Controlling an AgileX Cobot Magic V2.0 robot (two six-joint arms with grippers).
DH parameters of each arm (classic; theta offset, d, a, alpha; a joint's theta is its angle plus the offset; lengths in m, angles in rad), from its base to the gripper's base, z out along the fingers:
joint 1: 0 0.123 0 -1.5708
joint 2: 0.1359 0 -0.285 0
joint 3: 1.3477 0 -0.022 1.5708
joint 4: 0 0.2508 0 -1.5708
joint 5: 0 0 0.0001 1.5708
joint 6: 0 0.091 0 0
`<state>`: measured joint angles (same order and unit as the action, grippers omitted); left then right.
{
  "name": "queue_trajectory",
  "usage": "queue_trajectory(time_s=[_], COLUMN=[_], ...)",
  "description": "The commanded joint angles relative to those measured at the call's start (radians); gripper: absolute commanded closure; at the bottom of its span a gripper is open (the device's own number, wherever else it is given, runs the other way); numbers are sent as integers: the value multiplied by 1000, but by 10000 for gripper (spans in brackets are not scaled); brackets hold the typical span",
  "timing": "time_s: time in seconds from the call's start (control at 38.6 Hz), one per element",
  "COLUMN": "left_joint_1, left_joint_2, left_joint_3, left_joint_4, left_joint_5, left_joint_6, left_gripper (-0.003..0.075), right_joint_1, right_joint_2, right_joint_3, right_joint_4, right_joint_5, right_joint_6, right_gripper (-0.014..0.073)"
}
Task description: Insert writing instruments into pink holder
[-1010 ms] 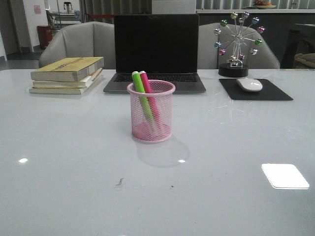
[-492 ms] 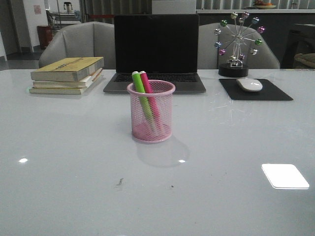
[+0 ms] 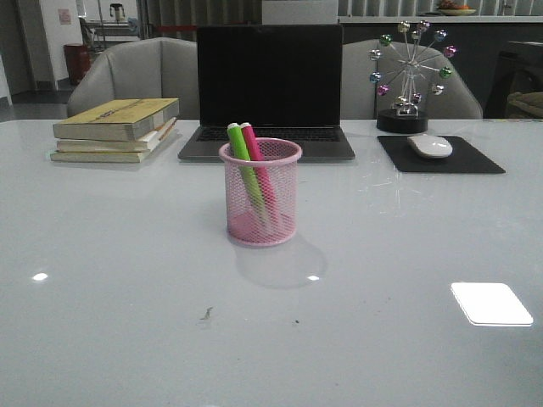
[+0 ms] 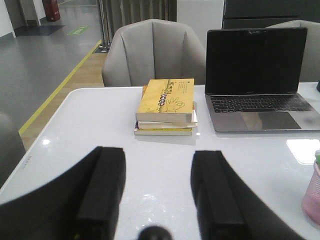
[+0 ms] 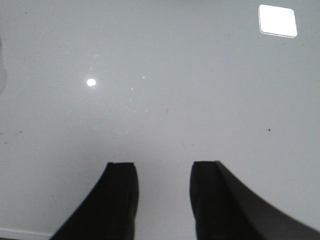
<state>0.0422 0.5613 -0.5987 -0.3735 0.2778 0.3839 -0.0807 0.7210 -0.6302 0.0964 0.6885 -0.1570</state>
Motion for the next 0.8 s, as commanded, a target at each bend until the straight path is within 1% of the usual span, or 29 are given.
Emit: queue_trajectory(time_s=[0.0, 0.26, 0.34, 0.49, 0.62, 0.65, 0.78], left_joint_1=[0, 0, 0, 0, 0, 0, 0], left_joint_2=[0, 0, 0, 0, 0, 0, 0], left_joint_3=[-27, -27, -27, -27, -27, -27, -27], left_joint_4=[-18, -18, -18, -18, -18, -18, -18], left_joint_5=[-62, -53, -53, -53, -53, -53, -53], left_joint_6=[-2, -2, -2, -2, -2, -2, -2], left_gripper=[337, 337, 337, 337, 337, 337, 337], right_joint_1=[-6, -6, -6, -6, -6, -6, -6], right_joint_2=[-6, -6, -6, -6, -6, -6, -6], right_joint_3=[-29, -29, -29, -29, -29, -29, -29], right_joint_4=[3, 17, 29, 57, 75, 77, 93], right_joint_5=[-58, -59, -59, -59, -59, -59, -59], right_joint_6=[-6, -6, -6, -6, -6, -6, -6], right_gripper=[210, 217, 273, 448, 559, 573, 573])
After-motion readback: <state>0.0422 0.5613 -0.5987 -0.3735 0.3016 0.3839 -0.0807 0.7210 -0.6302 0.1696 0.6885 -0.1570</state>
